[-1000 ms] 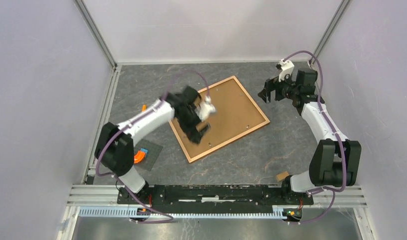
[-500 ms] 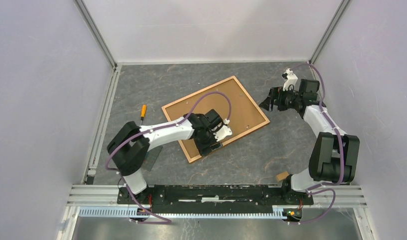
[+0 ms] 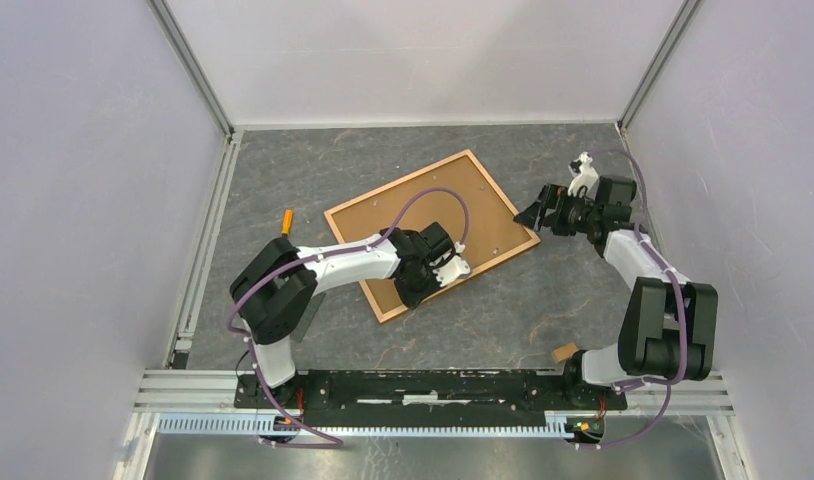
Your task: Take the photo out of the frame
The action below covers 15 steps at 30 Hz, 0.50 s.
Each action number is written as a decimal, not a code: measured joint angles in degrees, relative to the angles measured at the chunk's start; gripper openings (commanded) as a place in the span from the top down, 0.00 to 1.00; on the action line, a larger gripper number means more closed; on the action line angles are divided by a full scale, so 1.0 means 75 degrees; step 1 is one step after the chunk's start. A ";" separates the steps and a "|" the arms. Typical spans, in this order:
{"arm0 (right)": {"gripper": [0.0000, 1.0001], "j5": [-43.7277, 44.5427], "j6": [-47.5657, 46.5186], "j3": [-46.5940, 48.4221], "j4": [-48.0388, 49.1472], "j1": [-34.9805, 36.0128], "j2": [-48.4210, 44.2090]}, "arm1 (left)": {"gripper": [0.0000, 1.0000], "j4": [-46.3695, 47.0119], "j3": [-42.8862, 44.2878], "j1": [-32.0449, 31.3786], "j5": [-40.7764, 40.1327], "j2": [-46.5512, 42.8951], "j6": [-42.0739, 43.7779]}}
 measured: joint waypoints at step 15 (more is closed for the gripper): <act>0.02 -0.0495 0.1614 -0.2055 0.1058 -0.0006 -0.0207 | 0.98 -0.0195 0.1204 0.0111 0.0551 0.0172 -0.0402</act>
